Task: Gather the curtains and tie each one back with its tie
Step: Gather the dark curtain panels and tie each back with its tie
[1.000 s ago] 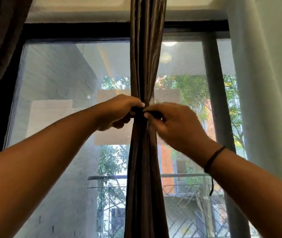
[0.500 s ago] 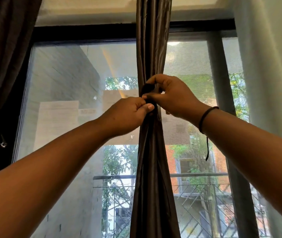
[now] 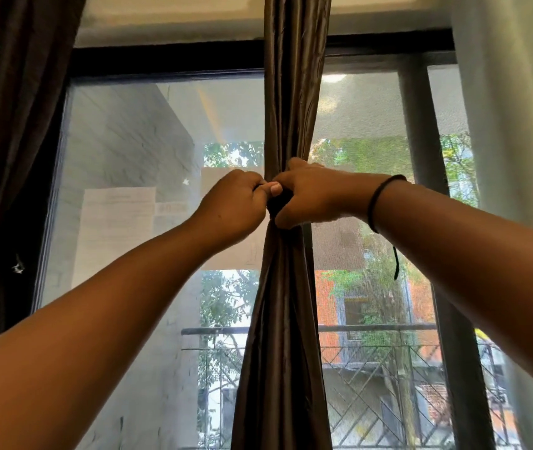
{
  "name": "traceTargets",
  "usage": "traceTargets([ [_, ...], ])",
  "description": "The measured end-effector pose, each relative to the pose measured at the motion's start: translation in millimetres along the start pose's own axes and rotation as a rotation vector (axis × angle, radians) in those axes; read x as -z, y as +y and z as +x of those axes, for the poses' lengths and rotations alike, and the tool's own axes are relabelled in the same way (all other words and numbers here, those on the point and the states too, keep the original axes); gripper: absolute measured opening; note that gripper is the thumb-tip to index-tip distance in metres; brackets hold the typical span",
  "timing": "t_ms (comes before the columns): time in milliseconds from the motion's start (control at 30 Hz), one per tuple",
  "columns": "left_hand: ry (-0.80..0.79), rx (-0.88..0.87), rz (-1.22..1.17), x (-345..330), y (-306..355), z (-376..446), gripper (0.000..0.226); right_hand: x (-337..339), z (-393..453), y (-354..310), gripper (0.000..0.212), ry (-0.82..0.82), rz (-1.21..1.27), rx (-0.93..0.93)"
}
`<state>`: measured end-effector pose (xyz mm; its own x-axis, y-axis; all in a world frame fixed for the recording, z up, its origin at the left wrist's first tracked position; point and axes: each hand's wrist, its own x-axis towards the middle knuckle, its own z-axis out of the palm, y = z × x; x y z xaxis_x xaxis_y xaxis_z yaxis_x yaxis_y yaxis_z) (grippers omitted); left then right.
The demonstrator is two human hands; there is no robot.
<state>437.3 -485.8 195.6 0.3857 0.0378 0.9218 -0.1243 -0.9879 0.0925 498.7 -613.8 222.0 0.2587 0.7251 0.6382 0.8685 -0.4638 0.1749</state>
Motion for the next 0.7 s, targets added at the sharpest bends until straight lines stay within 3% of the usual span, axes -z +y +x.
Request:
traceTargets([
  [233, 0.008, 0.093, -0.229, -3, 12, 0, 0.045, 18, 8, 4, 0.022, -0.085, 0.010, -0.017],
  [367, 0.012, -0.023, -0.050, 0, 11, 3, 0.036, 22, 3, 16, 0.024, -0.150, 0.284, -0.020],
  [533, 0.209, -0.214, 0.235, -10, 1, -10, 0.034, 9, 2, 31, 0.030, -0.155, 0.403, 0.006],
  [633, 0.285, -0.195, 0.325, -22, 9, -15, 0.041, 5, 3, 25, 0.022, -0.080, 0.404, -0.032],
  [700, 0.305, -0.134, 0.278, -28, 17, -14, 0.034, 5, 0, 23, 0.022, -0.059, 0.446, -0.060],
])
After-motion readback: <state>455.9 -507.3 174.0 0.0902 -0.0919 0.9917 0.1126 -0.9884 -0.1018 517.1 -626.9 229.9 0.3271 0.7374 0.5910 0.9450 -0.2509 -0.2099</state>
